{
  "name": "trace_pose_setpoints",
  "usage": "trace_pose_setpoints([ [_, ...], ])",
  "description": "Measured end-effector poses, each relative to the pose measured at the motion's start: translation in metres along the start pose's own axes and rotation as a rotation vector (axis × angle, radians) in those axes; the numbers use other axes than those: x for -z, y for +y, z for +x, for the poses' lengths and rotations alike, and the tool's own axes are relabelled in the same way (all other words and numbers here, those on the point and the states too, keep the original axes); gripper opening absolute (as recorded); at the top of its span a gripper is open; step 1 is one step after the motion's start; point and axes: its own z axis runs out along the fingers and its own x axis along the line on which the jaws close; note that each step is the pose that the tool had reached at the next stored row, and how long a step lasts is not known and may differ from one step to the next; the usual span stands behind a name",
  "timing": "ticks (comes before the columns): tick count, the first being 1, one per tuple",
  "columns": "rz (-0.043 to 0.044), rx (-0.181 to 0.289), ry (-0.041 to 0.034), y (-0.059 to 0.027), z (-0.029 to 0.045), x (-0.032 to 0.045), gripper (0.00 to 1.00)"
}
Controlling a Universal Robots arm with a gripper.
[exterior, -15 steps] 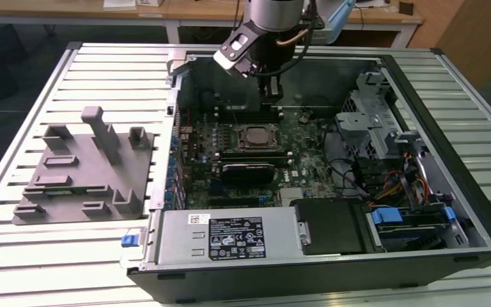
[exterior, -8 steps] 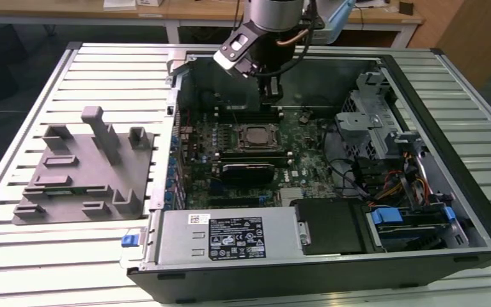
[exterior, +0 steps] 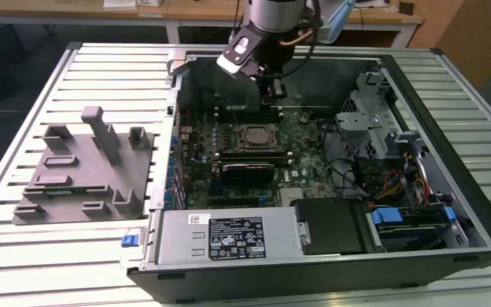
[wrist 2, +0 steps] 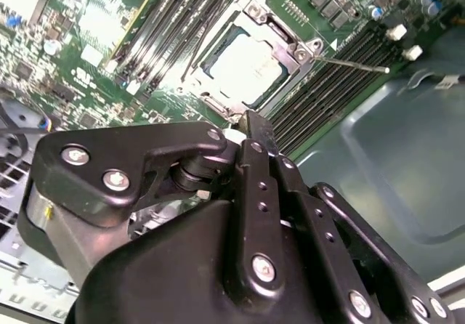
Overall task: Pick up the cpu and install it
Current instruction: 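Install the first cpu locking lever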
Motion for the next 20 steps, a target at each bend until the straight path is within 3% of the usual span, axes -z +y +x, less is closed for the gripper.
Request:
trace_pose_setpoints([
  [20, 0.0038, 0.352, 0.0087, -0.0008, 0.0001, -0.0039, 0.11],
])
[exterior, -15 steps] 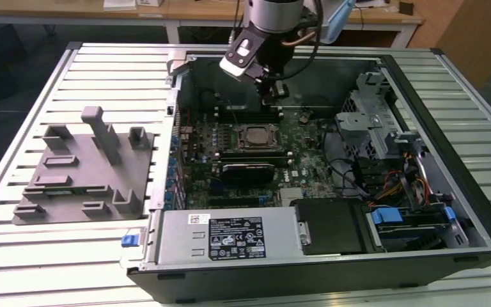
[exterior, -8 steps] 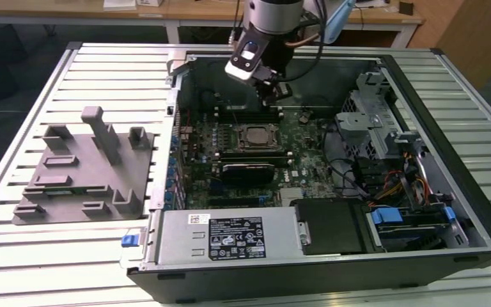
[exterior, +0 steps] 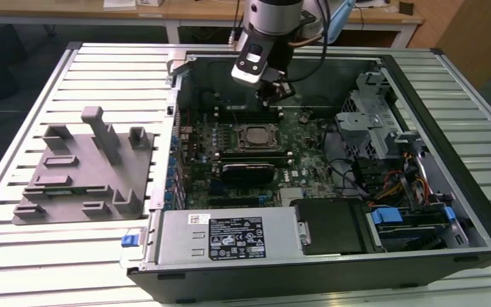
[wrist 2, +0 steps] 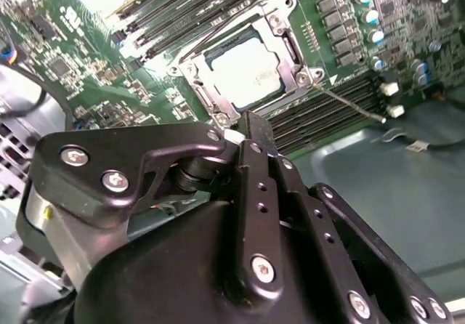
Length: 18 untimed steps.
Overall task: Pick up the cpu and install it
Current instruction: 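Install the first cpu locking lever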
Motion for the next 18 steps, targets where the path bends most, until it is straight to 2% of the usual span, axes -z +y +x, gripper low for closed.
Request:
trace_pose_setpoints([
  [12, 0.0012, 0.109, 0.0026, -0.0055, 0.0032, -0.0003, 0.11],
  [18, 0.0025, 0.214, 0.0052, -0.0056, 0.0032, -0.0007, 0.11],
])
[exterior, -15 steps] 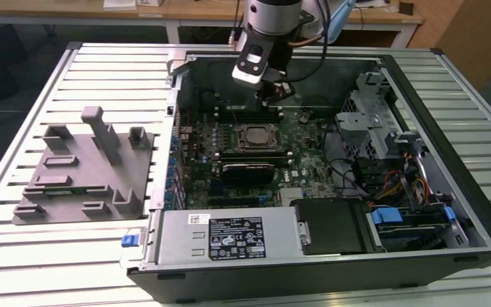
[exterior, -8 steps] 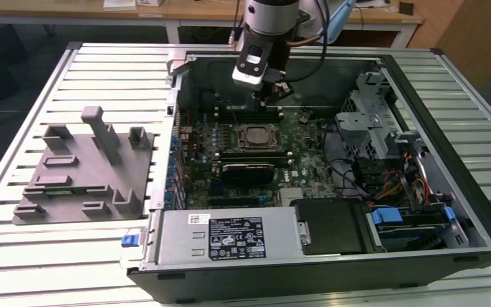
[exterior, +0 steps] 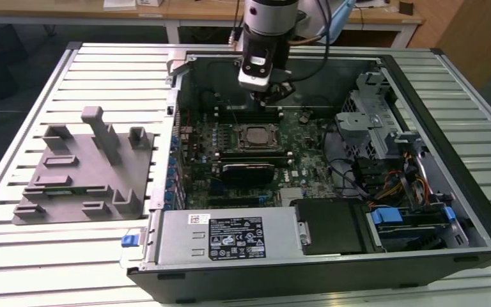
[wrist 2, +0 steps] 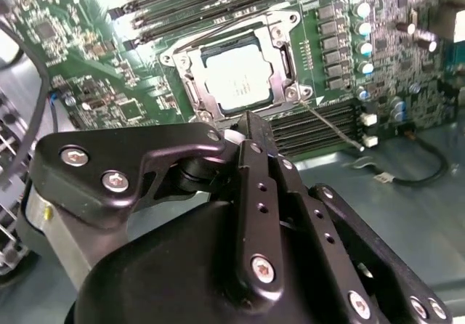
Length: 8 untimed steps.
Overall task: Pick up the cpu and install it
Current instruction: 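Install the first cpu locking lever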
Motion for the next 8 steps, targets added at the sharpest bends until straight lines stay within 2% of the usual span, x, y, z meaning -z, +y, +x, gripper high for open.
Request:
trace_pose_setpoints([
  [8, 0.0014, 0.139, 0.0034, 0.0, 0.0, -0.0005, 0.11],
])
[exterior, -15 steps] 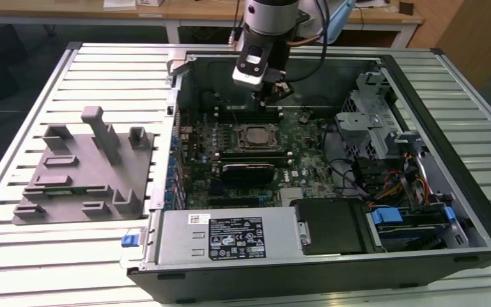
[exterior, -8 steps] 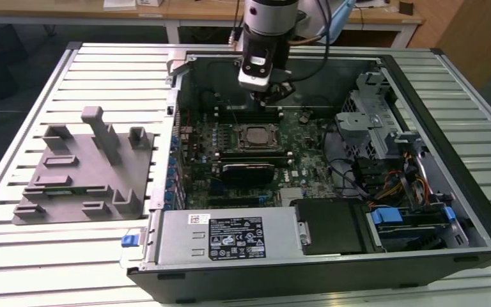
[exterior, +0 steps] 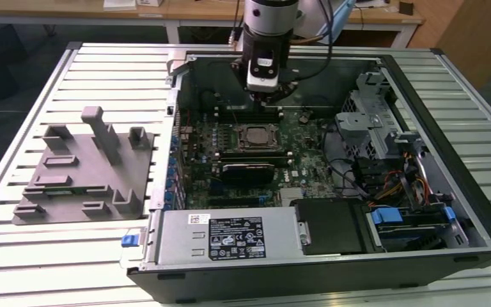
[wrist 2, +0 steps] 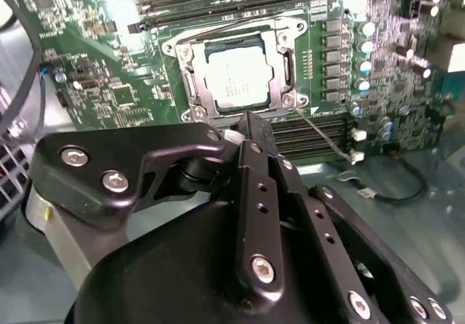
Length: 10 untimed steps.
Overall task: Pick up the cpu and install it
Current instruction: 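Install the first cpu locking lever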
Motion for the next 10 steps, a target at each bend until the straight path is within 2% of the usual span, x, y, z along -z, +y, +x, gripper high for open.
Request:
trace_pose_setpoints([
  [10, 0.002, 0.176, 0.0043, 0.0, 0.0, -0.0007, 0.11],
])
